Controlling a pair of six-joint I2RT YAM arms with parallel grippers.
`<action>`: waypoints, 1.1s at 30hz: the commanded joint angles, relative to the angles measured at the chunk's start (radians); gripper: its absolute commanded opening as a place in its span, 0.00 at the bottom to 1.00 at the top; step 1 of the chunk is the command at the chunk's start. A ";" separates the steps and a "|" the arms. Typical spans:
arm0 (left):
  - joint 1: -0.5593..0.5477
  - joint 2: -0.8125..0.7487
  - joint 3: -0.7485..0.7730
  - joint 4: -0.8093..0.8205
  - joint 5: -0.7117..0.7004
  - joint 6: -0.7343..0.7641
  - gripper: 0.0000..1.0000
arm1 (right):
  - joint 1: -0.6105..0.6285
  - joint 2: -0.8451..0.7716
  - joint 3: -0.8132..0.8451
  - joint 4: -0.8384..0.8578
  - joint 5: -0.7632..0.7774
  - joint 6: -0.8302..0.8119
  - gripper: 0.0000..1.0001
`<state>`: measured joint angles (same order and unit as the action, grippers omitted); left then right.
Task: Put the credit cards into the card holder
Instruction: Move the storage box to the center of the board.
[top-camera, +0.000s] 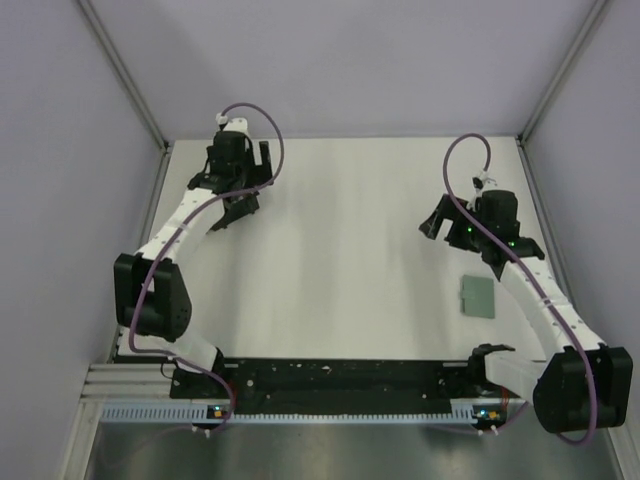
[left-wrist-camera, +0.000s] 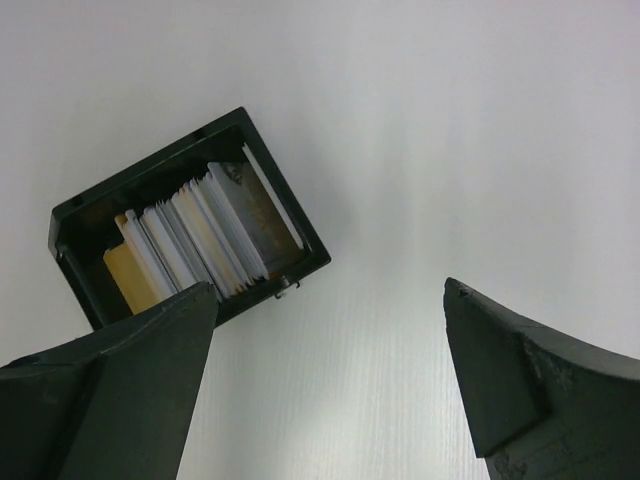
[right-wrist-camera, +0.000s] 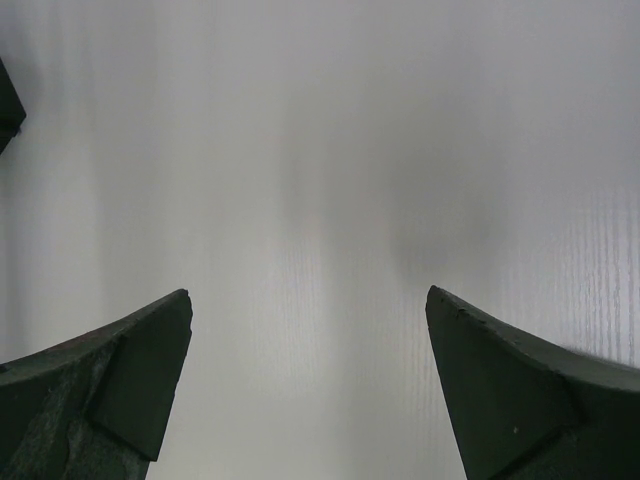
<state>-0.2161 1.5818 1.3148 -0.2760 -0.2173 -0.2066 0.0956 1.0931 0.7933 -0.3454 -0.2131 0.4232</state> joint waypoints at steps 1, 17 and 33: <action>0.009 0.090 0.159 -0.087 0.063 0.050 0.98 | 0.003 -0.036 0.032 -0.023 -0.025 0.012 0.99; 0.024 0.336 0.218 -0.100 0.150 -0.066 0.96 | 0.003 -0.061 -0.032 -0.061 -0.031 0.011 0.99; -0.084 0.360 0.066 0.067 0.507 -0.295 0.84 | 0.001 -0.036 -0.022 -0.127 0.148 0.051 0.99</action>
<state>-0.2165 1.9285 1.4086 -0.2348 0.1642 -0.3737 0.0956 1.0695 0.7593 -0.4477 -0.1886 0.4358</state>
